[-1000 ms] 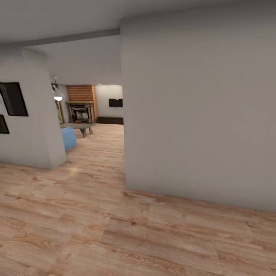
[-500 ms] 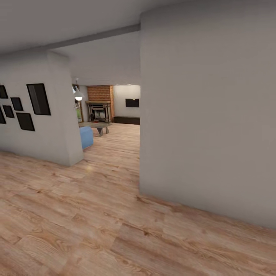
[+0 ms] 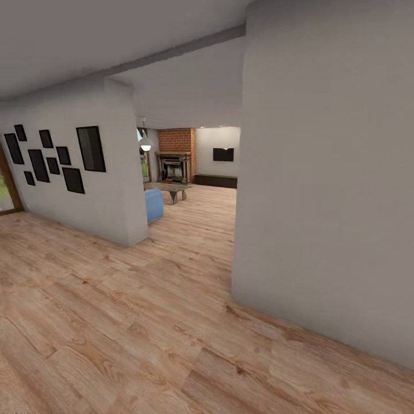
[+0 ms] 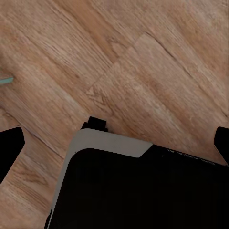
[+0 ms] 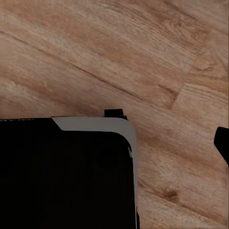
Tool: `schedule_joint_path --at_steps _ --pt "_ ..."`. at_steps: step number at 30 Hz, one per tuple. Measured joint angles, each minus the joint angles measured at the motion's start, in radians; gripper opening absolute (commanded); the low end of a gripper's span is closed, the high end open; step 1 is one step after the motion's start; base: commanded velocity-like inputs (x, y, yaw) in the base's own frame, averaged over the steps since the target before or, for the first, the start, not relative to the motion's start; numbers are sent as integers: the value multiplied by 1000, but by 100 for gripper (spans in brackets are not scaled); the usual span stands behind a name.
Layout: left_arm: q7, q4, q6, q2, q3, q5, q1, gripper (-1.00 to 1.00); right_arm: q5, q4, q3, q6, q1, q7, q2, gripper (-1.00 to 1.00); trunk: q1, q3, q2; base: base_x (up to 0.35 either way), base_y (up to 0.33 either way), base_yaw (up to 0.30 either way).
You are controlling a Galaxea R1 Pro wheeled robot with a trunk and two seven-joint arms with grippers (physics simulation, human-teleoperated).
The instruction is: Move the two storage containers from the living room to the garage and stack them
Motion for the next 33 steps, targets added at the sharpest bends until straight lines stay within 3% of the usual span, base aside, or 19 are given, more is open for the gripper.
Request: schedule_joint_path --at_steps 33 --pt "0 0 -1 -1 0 0 0 100 0 0 2 -1 0 0 2 100 0 0 0 317 0 269"
